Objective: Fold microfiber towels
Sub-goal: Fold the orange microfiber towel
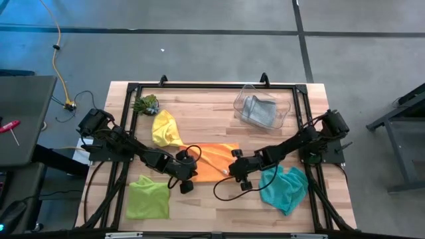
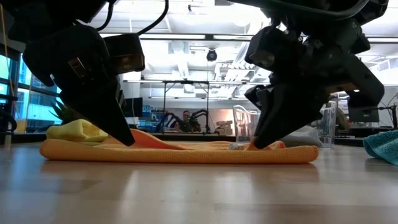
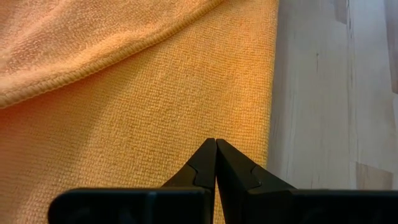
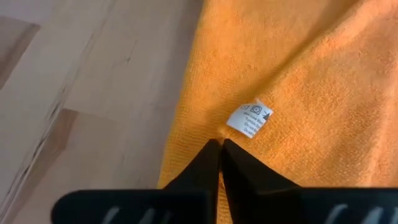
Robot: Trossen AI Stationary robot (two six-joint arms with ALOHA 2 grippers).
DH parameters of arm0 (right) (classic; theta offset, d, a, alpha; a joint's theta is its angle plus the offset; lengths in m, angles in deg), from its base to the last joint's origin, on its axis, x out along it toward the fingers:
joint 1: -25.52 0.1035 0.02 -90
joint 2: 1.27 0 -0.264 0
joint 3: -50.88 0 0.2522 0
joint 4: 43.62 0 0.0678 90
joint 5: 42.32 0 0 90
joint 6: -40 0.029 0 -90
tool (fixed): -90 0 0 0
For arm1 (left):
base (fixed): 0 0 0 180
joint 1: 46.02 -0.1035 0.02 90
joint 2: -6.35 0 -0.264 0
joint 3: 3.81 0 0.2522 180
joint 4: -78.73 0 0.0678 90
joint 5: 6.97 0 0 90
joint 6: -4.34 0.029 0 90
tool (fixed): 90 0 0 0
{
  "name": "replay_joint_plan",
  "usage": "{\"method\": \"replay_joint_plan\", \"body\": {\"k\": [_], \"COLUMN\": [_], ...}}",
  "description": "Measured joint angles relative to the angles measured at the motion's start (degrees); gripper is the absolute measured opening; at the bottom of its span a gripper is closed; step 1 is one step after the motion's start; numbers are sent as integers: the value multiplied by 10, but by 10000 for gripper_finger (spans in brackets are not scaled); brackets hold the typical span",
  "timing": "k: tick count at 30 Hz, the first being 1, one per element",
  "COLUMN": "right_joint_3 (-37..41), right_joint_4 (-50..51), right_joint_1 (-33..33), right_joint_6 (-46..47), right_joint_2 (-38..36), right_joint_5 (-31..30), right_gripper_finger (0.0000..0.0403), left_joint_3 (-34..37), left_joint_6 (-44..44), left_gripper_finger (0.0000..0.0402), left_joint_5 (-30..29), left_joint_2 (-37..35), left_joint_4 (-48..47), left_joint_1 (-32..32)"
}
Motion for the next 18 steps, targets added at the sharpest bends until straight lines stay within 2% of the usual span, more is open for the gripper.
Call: {"method": "replay_joint_plan", "body": {"k": [9, 18], "right_joint_3": [-8, -8], "right_joint_4": [0, 104], "right_joint_1": [-20, -98], "right_joint_6": [40, 47], "right_joint_2": [-33, -133], "right_joint_5": [10, -57], "right_gripper_finger": [2, 1], "left_joint_3": [0, 0], "left_joint_6": [0, 4], "left_gripper_finger": [0, 0], "left_joint_5": [0, 6], "left_joint_2": [0, 0], "left_joint_4": [0, -6], "left_joint_1": [0, 0]}}
